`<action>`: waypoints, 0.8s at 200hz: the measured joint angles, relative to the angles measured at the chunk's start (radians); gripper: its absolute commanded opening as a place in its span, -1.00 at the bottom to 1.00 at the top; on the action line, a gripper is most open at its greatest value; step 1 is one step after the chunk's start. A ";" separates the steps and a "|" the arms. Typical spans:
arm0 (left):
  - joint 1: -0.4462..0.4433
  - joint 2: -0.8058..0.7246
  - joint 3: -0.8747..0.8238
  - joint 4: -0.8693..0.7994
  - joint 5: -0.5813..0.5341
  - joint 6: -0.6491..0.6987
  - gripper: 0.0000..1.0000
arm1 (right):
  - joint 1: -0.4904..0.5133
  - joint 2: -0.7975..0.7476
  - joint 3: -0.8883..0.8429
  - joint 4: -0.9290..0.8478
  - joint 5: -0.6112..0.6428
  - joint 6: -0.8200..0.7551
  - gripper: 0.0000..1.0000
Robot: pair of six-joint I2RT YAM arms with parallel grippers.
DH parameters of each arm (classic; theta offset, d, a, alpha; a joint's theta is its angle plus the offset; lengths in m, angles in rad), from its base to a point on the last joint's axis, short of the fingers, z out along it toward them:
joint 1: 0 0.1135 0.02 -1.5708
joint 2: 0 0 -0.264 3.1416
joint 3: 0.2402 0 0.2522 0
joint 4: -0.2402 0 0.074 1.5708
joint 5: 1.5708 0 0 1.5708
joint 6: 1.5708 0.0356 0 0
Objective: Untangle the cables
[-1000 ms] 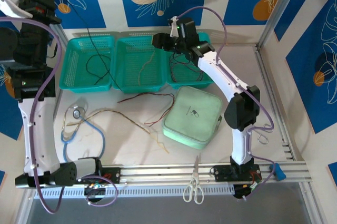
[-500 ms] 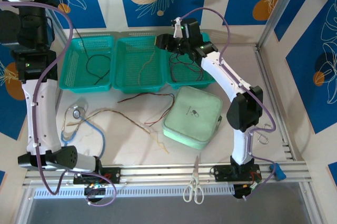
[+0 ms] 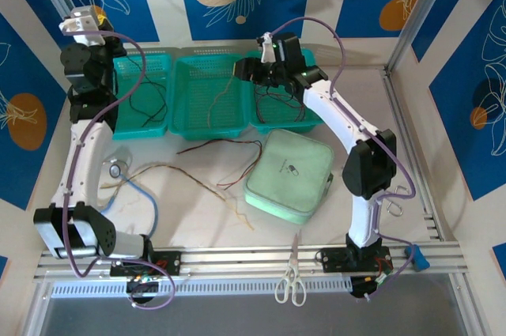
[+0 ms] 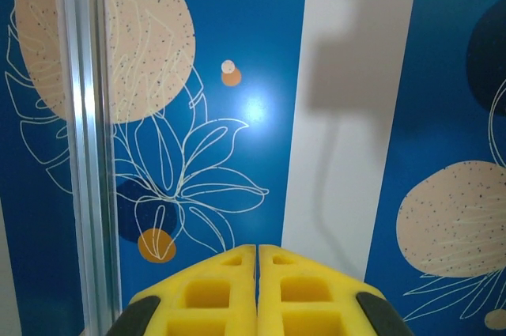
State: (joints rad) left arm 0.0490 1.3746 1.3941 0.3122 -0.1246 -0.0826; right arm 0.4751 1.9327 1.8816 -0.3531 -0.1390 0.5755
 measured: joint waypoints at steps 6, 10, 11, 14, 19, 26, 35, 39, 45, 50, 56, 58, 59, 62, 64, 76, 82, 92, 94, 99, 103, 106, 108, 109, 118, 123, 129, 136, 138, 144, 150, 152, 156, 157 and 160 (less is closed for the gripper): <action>-0.003 -0.007 -0.010 0.004 -0.005 0.004 -1.00 | -0.001 -0.005 -0.001 0.001 -0.001 0.000 0.13; -0.005 -0.012 -0.015 0.006 -0.011 0.008 -1.00 | -0.002 -0.009 -0.003 0.001 -0.001 0.000 0.13; -0.006 -0.014 -0.018 0.007 -0.013 0.008 -1.00 | -0.002 -0.011 -0.004 0.002 -0.001 0.000 0.13; -0.007 -0.018 -0.022 0.009 -0.016 0.012 -1.00 | -0.002 -0.013 -0.006 0.002 -0.002 0.000 0.13; -0.010 -0.023 -0.028 0.013 -0.024 0.015 -1.00 | -0.002 -0.018 -0.008 0.001 -0.004 0.000 0.13; -0.016 -0.029 -0.035 0.018 -0.040 0.027 -1.00 | -0.002 -0.025 -0.011 0.002 -0.005 0.000 0.13; -0.024 -0.030 -0.035 0.025 -0.073 0.055 -1.00 | -0.002 -0.030 -0.012 0.002 -0.008 0.000 0.13; -0.029 -0.030 -0.035 0.029 -0.089 0.064 -1.00 | -0.002 -0.031 -0.012 0.002 -0.009 0.000 0.13; -0.037 -0.028 -0.033 0.032 -0.122 0.091 -1.00 | -0.002 -0.032 -0.012 0.002 -0.011 0.000 0.13; -0.042 -0.024 -0.027 0.031 -0.153 0.116 -1.00 | -0.002 -0.032 -0.012 0.002 -0.013 0.000 0.13; -0.048 -0.014 -0.014 0.031 -0.185 0.141 -1.00 | -0.002 -0.032 -0.012 0.001 -0.015 0.000 0.13; -0.051 -0.010 -0.007 0.028 -0.197 0.147 -1.00 | -0.002 -0.032 -0.012 0.001 -0.017 0.000 0.13; -0.052 -0.008 -0.002 0.027 -0.203 0.150 -1.00 | -0.002 -0.032 -0.012 0.001 -0.018 0.000 0.13; -0.054 0.000 0.009 0.028 -0.219 0.167 -1.00 | -0.002 -0.032 -0.012 0.000 -0.020 0.000 0.13; -0.055 0.006 0.017 0.026 -0.230 0.174 -1.00 | -0.002 -0.032 -0.012 0.000 -0.022 0.000 0.13; -0.061 0.039 0.068 0.025 -0.280 0.216 -1.00 | -0.002 -0.032 -0.012 0.000 -0.043 -0.002 0.13; -0.061 0.053 0.090 0.025 -0.299 0.231 -1.00 | -0.001 -0.032 -0.012 0.000 -0.055 -0.006 0.13; -0.061 0.067 0.114 0.021 -0.321 0.252 -1.00 | 0.003 -0.032 -0.012 0.000 -0.072 -0.023 0.13; -0.061 0.069 0.120 0.020 -0.324 0.256 -1.00 | 0.004 -0.032 -0.012 0.000 -0.074 -0.026 0.13; -0.061 0.076 0.132 0.016 -0.333 0.267 -1.00 | 0.008 -0.031 -0.011 -0.002 -0.079 -0.035 0.13; -0.061 0.082 0.145 0.010 -0.340 0.277 -1.00 | 0.013 -0.031 -0.011 -0.005 -0.083 -0.045 0.13; -0.061 0.085 0.154 0.006 -0.344 0.280 -1.00 | 0.016 -0.031 -0.010 -0.007 -0.084 -0.048 0.12; -0.061 0.089 0.161 0.002 -0.347 0.287 -1.00 | 0.018 -0.030 -0.010 -0.008 -0.087 -0.051 0.13; -0.061 0.090 0.163 0.000 -0.349 0.290 -1.00 | 0.019 -0.029 -0.009 -0.008 -0.089 -0.053 0.13; -0.061 0.105 0.196 -0.020 -0.360 0.311 -1.00 | 0.031 -0.025 -0.002 -0.015 -0.102 -0.062 0.12; -0.061 0.113 0.212 -0.029 -0.369 0.327 -1.00 | 0.038 -0.021 0.002 -0.015 -0.111 -0.064 0.12; -0.063 0.122 0.230 -0.040 -0.380 0.344 -1.00 | 0.044 -0.016 0.009 -0.016 -0.121 -0.068 0.12; -0.065 0.130 0.245 -0.044 -0.397 0.367 -1.00 | 0.050 -0.010 0.013 -0.016 -0.130 -0.071 0.12; -0.066 0.133 0.246 -0.042 -0.405 0.375 -1.00 | 0.053 -0.008 0.014 -0.017 -0.132 -0.071 0.12; -0.071 0.136 0.248 -0.035 -0.425 0.402 -1.00 | 0.058 -0.004 0.015 -0.017 -0.138 -0.071 0.12; -0.077 0.138 0.241 -0.016 -0.447 0.430 -1.00 | 0.062 0.001 0.015 -0.018 -0.144 -0.071 0.12; -0.080 0.139 0.235 0.000 -0.455 0.441 -1.00 | 0.063 0.002 0.016 -0.019 -0.146 -0.071 0.12; -0.087 0.139 0.222 0.029 -0.471 0.471 -1.00 | 0.064 0.004 0.016 -0.021 -0.150 -0.071 0.12; -0.089 0.140 0.219 0.034 -0.474 0.477 -1.00 | 0.064 0.004 0.016 -0.021 -0.150 -0.071 0.12; -0.094 0.140 0.209 0.058 -0.484 0.488 -1.00 | 0.064 0.006 0.017 -0.023 -0.152 -0.071 0.12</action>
State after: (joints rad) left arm -0.0448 1.5143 1.6028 0.3706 -0.6086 0.4057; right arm 0.5396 1.9392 1.8984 -0.3756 -0.2913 0.5045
